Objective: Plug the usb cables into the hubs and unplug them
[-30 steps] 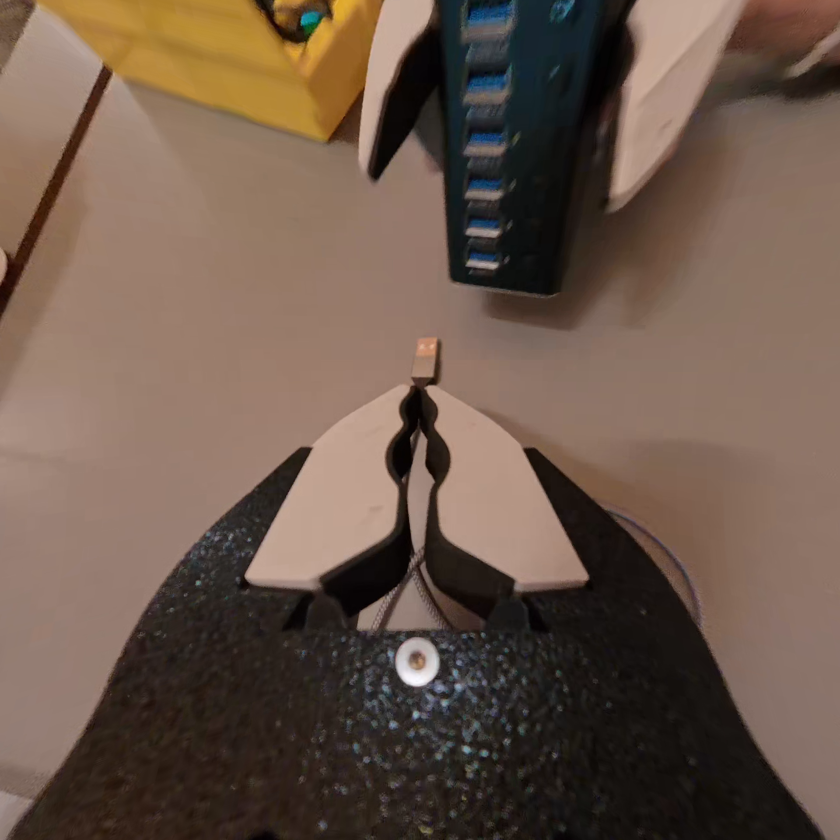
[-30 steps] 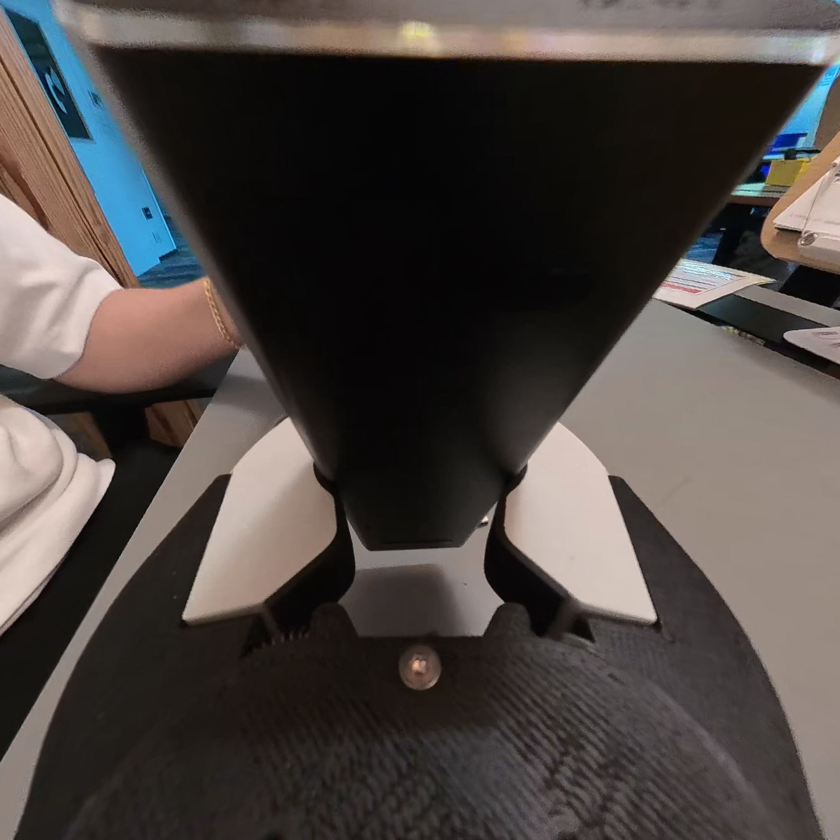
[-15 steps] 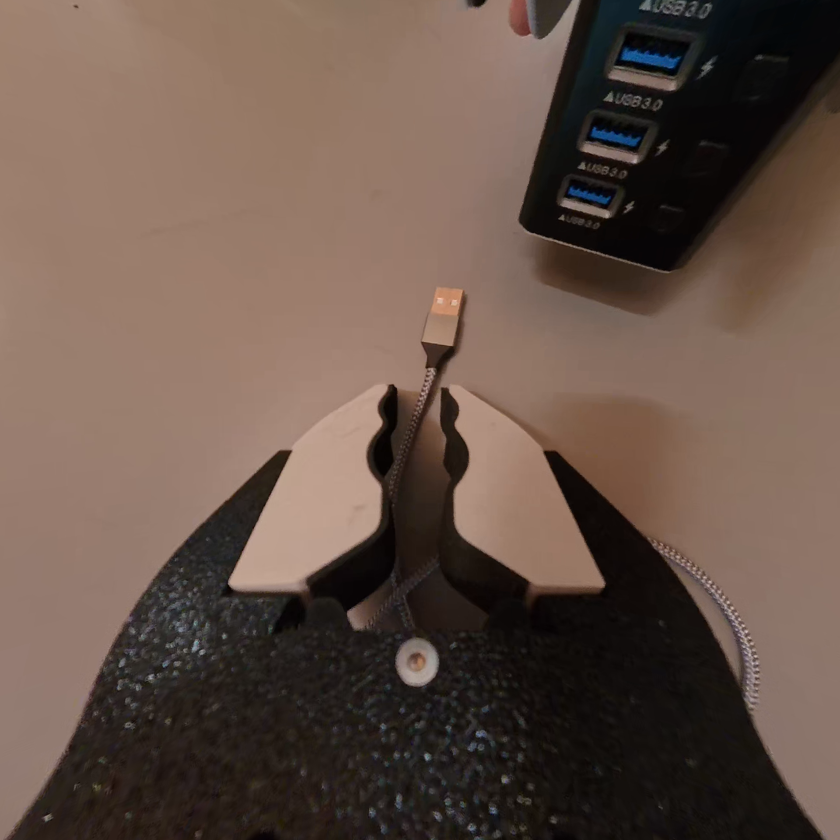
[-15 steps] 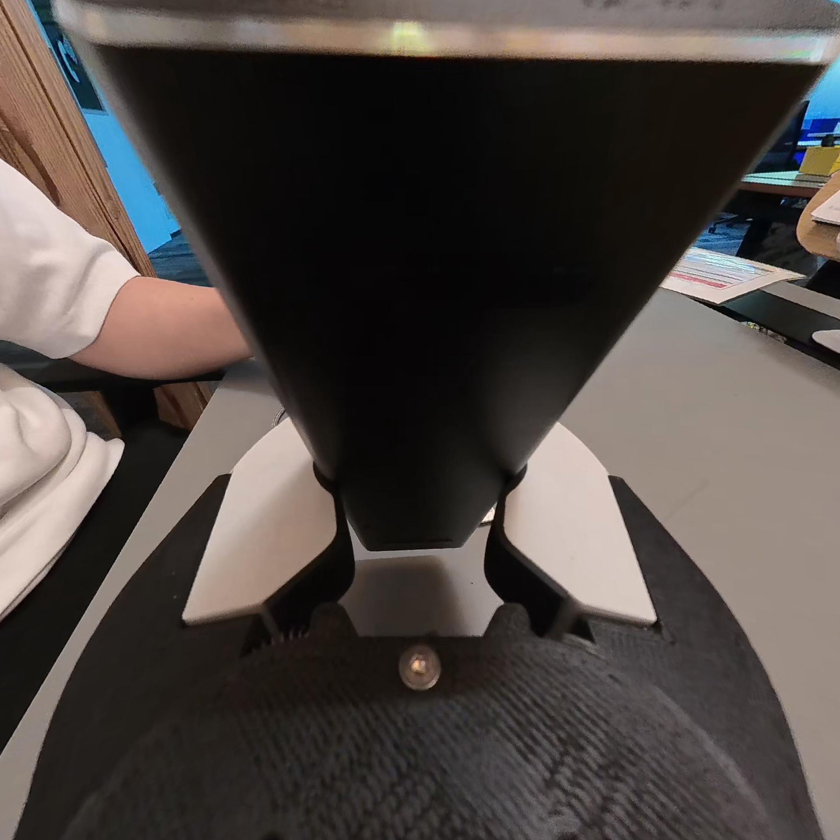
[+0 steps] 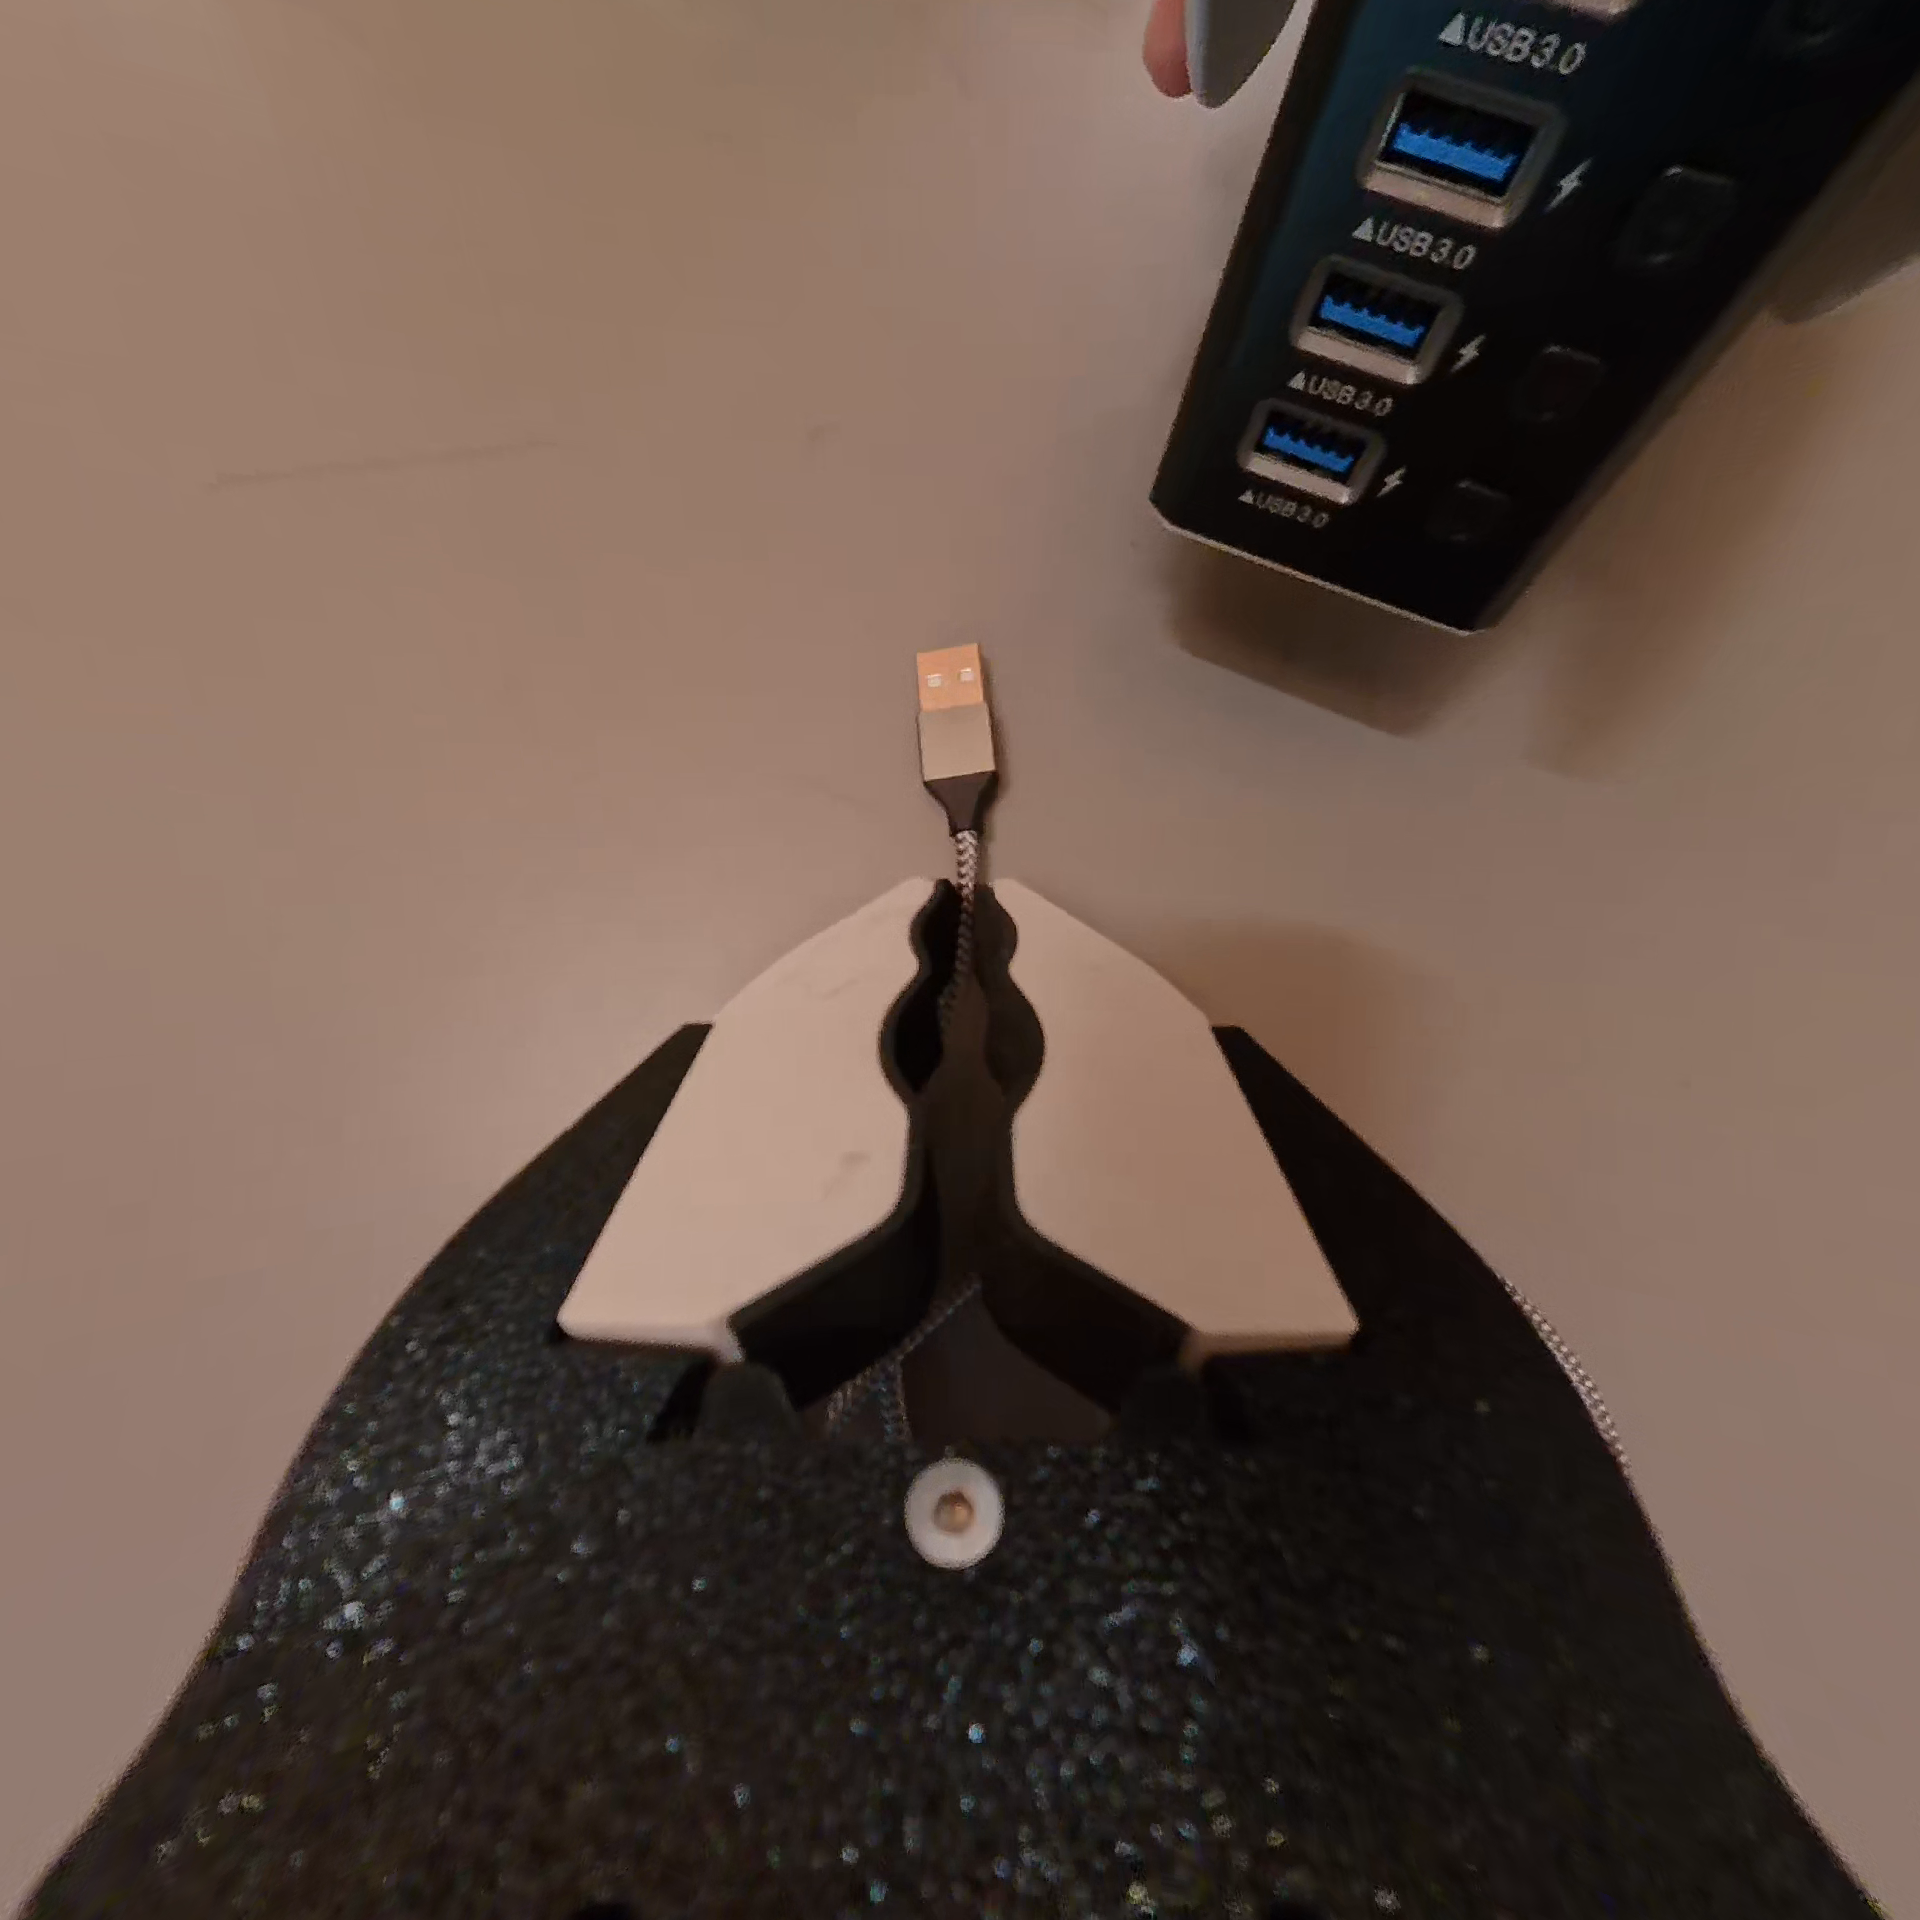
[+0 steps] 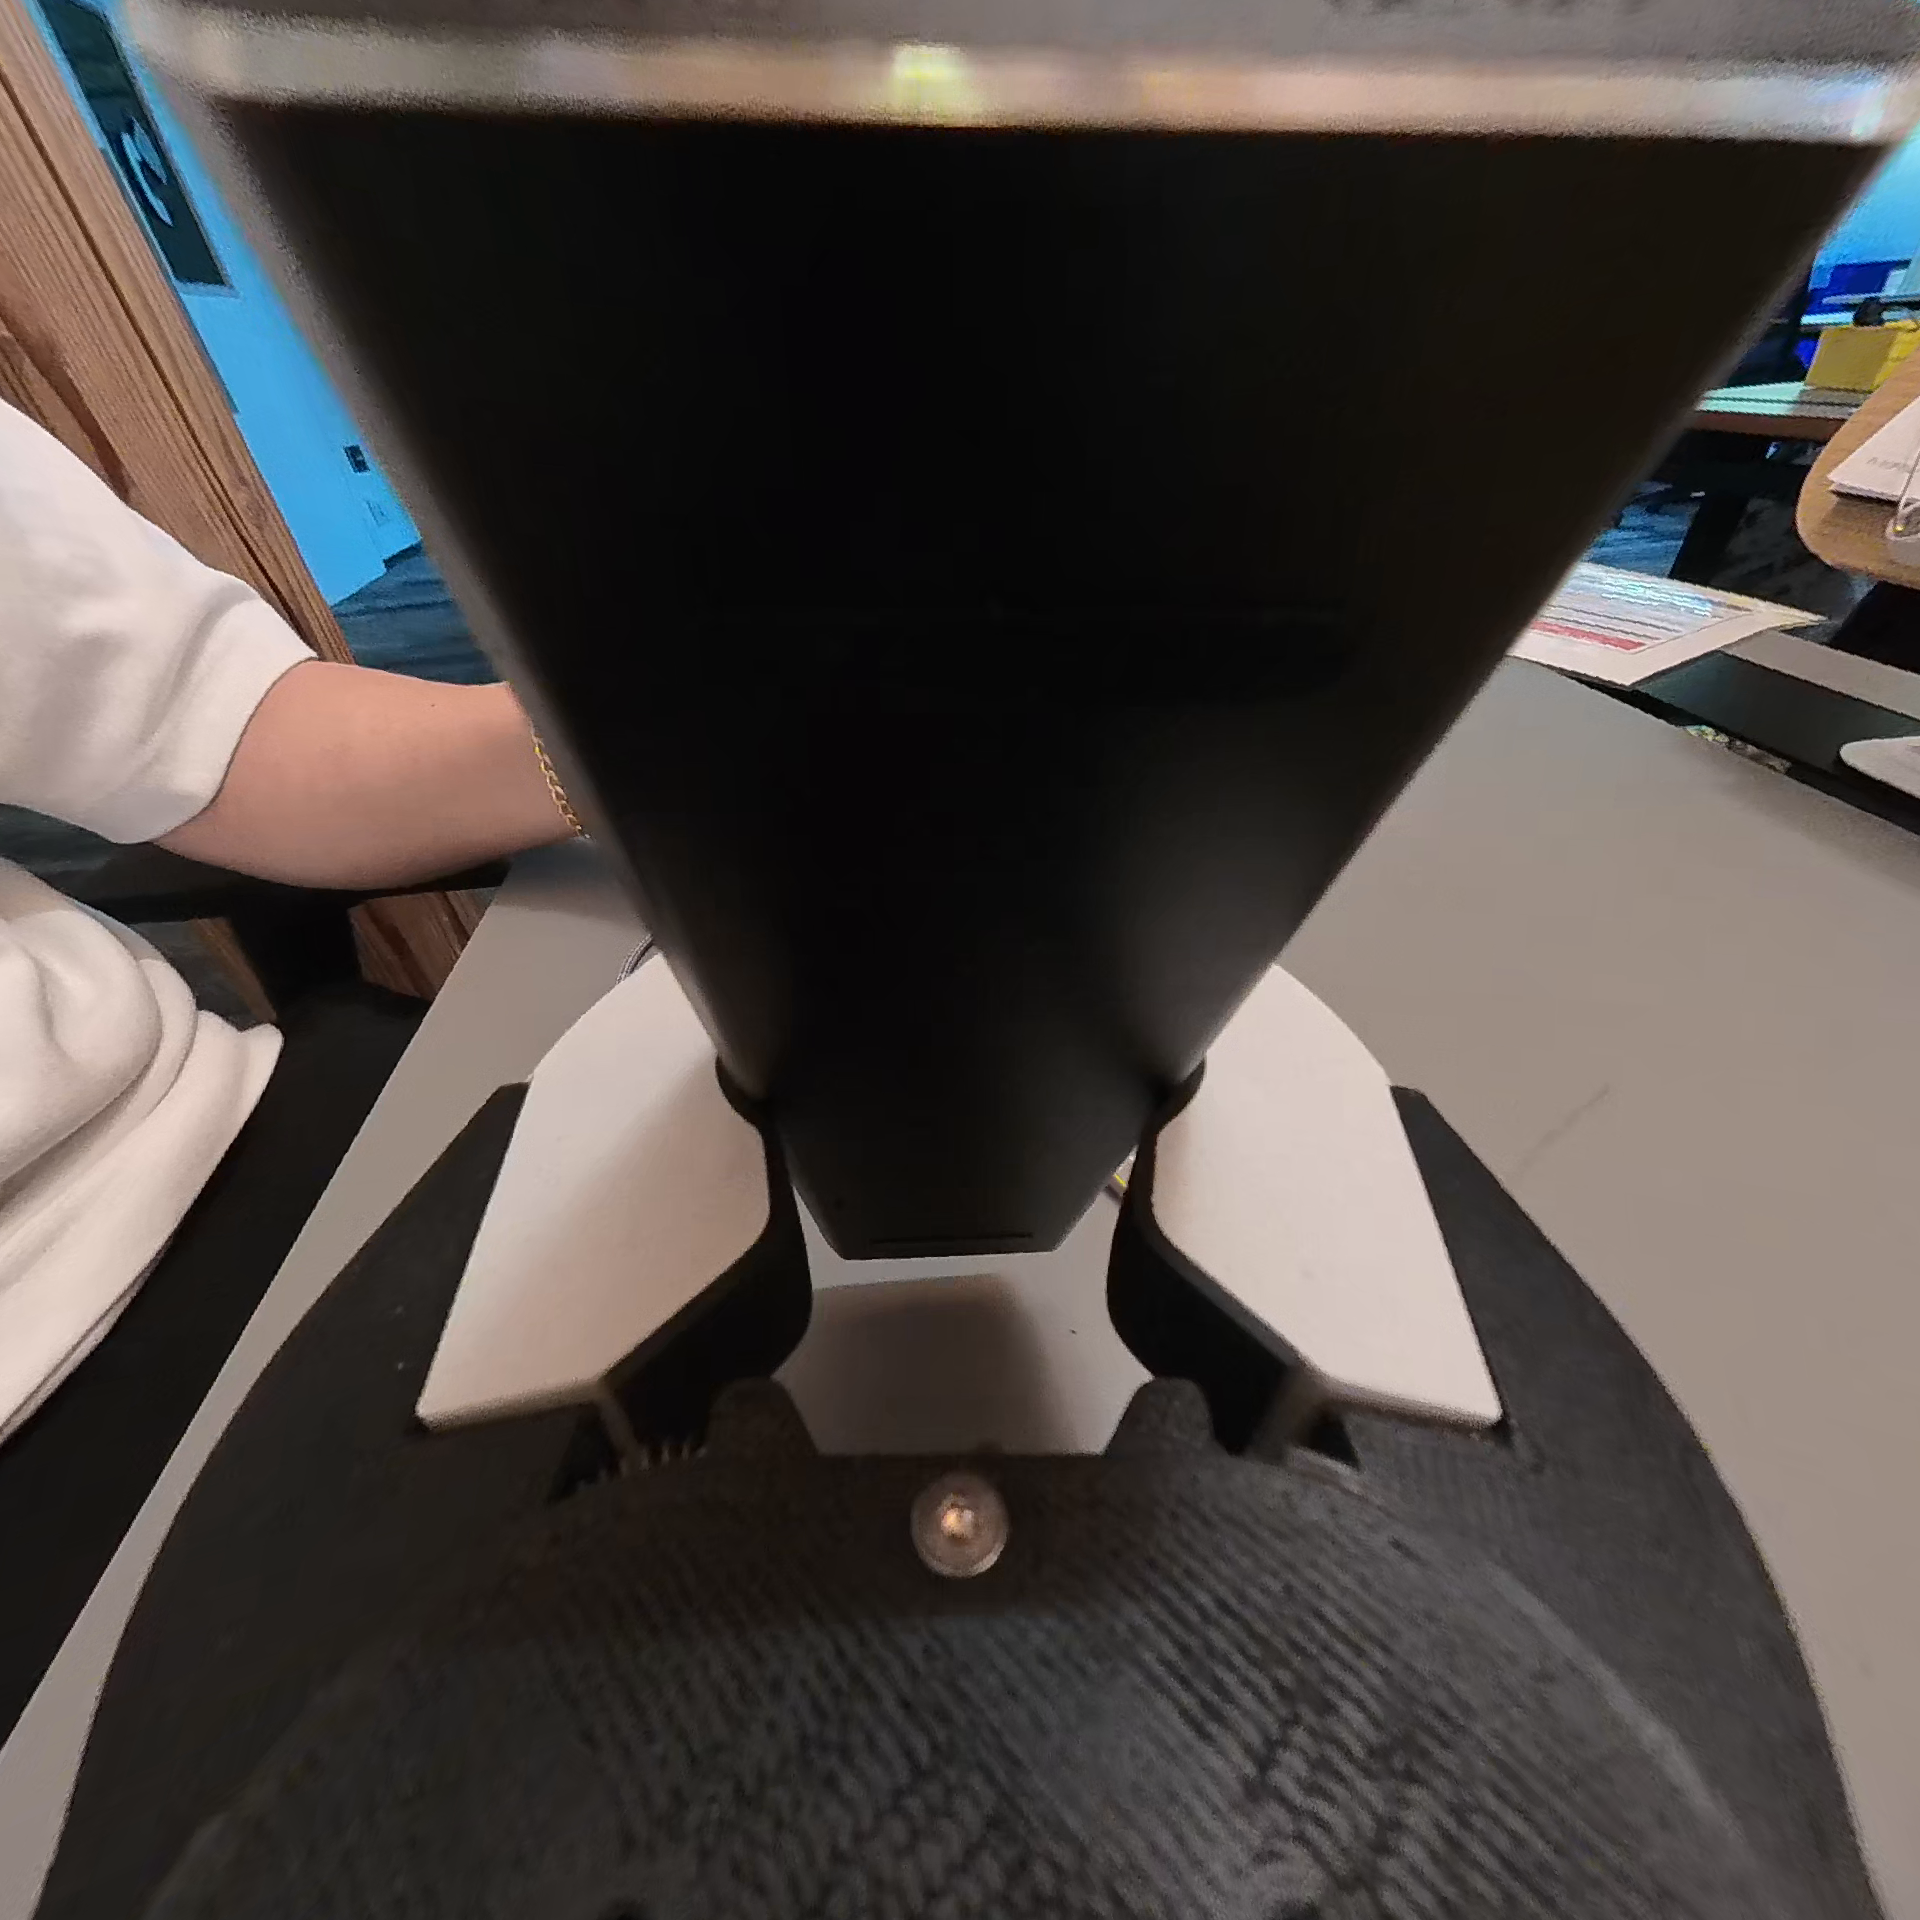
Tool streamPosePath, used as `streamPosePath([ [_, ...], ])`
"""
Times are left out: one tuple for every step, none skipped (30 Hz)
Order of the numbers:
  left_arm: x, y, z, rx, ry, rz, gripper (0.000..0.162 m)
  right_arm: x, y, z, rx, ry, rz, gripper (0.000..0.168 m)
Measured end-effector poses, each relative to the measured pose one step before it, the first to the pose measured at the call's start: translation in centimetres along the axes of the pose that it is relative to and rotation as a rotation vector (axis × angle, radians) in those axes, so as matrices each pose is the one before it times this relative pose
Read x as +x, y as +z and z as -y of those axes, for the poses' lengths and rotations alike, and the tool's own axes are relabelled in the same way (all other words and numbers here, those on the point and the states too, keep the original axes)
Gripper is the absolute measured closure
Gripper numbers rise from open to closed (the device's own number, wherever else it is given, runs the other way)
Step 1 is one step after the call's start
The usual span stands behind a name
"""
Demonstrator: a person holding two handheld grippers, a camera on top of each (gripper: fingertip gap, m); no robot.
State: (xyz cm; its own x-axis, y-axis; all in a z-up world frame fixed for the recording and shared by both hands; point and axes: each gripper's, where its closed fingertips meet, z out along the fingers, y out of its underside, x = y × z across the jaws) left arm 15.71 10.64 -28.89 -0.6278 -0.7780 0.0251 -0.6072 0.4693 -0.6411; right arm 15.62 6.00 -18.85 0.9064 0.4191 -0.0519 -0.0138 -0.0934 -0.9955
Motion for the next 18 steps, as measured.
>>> streamPosePath([
  [-0.028, -0.018, 0.017, 0.0044, -0.0045, -0.0014, 0.159, 0.058, -0.020, 0.031, 0.0031, 0.0042, -0.0015, 0.096],
  [0.049, -0.049, 0.052, 0.0068, -0.0019, -0.0039, 0.159, 0.043, -0.049, 0.060, 0.0048, 0.0036, -0.0006, 0.096],
  [0.121, -0.115, 0.194, 0.0139, -0.0030, -0.0072, 0.159, 0.022, -0.068, 0.081, 0.0066, 0.0031, 0.0011, 0.096],
  [0.202, -0.235, 0.451, 0.0247, -0.0050, -0.0108, 0.159, 0.018, -0.085, 0.095, 0.0085, 0.0030, 0.0012, 0.096],
  [0.292, -0.393, 0.653, 0.0302, -0.0037, -0.0131, 0.160, 0.030, -0.100, 0.113, 0.0091, 0.0028, -0.0004, 0.096],
  [0.236, -0.538, 0.729, 0.0277, 0.0036, -0.0033, 0.160, 0.000, -0.093, 0.108, 0.0094, 0.0020, 0.0018, 0.096],
  [0.126, -0.651, 0.714, 0.0211, 0.0145, 0.0122, 0.160, -0.020, -0.087, 0.107, 0.0085, 0.0014, 0.0032, 0.096],
  [0.135, -0.711, 0.675, 0.0154, 0.0220, 0.0149, 0.160, -0.024, -0.055, 0.067, 0.0060, 0.0014, 0.0027, 0.096],
  [0.246, -0.754, 0.736, 0.0172, 0.0212, 0.0093, 0.160, 0.020, -0.020, 0.028, 0.0021, 0.0011, -0.0001, 0.096],
  [0.287, -0.748, 0.894, 0.0266, 0.0119, 0.0073, 0.160, -0.059, 0.019, -0.022, -0.0017, -0.0006, 0.0034, 0.096],
  [0.321, -0.683, 0.996, 0.0322, 0.0045, 0.0039, 0.160, -0.101, 0.061, -0.064, -0.0056, -0.0032, 0.0055, 0.096],
  [0.422, -0.576, 0.925, 0.0282, 0.0079, -0.0039, 0.160, -0.084, 0.101, -0.120, -0.0100, -0.0050, 0.0028, 0.096],
  [0.459, -0.449, 0.708, 0.0160, 0.0144, -0.0062, 0.160, -0.100, 0.148, -0.169, -0.0140, -0.0063, 0.0034, 0.096],
  [0.414, -0.301, 0.391, -0.0023, 0.0170, -0.0038, 0.160, -0.136, 0.189, -0.209, -0.0175, -0.0080, 0.0038, 0.096],
  [0.404, -0.148, 0.096, -0.0187, 0.0205, -0.0053, 0.160, -0.115, 0.216, -0.246, -0.0211, -0.0095, 0.0017, 0.096],
  [0.366, -0.039, -0.100, -0.0247, 0.0267, -0.0038, 0.160, -0.154, 0.227, -0.260, -0.0221, -0.0123, 0.0018, 0.096],
  [0.256, 0.057, -0.176, -0.0236, 0.0293, 0.0020, 0.159, -0.187, 0.223, -0.242, -0.0214, -0.0138, 0.0032, 0.096],
  [0.201, 0.112, -0.269, -0.0243, 0.0263, -0.0002, 0.159, -0.125, 0.220, -0.252, -0.0216, -0.0121, 0.0001, 0.096],
])
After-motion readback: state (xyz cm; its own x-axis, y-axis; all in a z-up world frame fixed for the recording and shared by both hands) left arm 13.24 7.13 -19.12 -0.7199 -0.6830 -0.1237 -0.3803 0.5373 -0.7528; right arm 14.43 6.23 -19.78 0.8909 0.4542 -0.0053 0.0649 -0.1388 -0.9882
